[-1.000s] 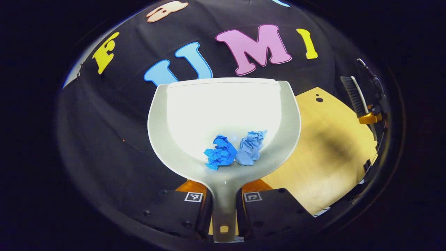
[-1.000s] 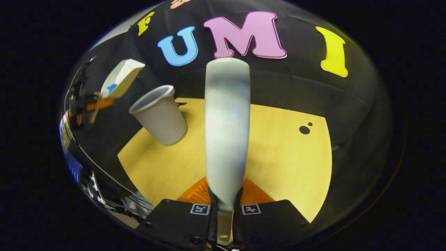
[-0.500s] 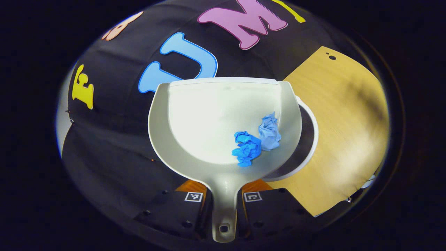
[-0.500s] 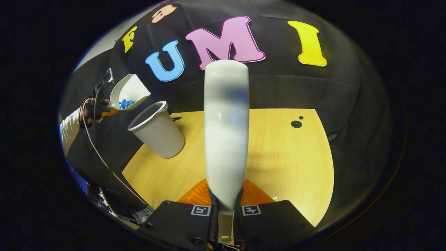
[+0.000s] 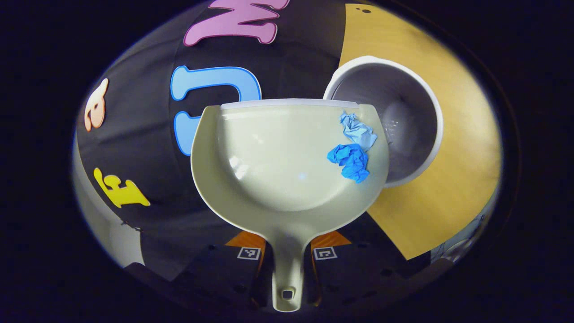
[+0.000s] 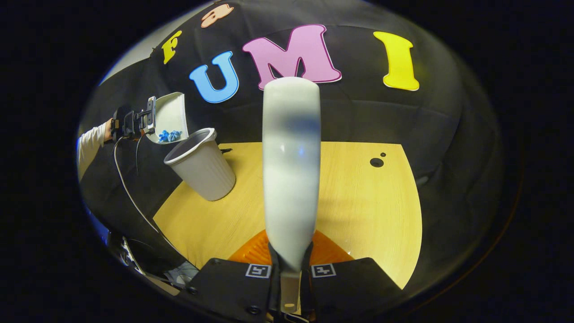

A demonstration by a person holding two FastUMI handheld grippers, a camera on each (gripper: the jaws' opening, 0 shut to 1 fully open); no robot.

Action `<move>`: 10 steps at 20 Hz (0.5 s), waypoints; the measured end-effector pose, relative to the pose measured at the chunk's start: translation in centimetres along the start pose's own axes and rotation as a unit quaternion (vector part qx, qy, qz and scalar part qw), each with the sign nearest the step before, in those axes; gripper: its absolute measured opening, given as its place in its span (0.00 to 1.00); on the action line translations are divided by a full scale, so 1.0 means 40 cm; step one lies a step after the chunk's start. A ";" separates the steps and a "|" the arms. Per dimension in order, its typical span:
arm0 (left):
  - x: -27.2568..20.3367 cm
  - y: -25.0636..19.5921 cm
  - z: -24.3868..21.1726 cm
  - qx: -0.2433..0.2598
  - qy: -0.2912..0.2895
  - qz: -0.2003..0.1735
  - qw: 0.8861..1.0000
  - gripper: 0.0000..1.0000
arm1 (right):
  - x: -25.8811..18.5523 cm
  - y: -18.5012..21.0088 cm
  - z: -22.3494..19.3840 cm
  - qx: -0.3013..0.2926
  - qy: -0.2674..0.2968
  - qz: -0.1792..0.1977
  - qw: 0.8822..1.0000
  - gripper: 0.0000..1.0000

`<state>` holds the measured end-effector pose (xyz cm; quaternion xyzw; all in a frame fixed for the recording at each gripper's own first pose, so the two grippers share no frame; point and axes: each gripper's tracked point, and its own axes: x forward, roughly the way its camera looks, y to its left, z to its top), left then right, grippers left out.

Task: Pick up the small broom and dustpan from the desktop, sweep the trash into the dustpan with the broom, and then empty the trash into the garbage bin.

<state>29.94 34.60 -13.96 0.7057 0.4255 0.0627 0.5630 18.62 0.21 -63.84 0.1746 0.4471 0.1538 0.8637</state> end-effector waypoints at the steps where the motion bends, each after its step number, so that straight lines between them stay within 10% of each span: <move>1: 0.010 0.006 -0.009 0.016 0.001 0.011 1.000 0.27 | -0.002 0.003 -0.004 -0.002 0.002 0.003 1.000 0.18; 10: 0.037 0.036 -0.074 0.170 0.013 0.112 0.979 0.27 | -0.014 0.031 -0.008 -0.011 0.002 0.013 1.000 0.18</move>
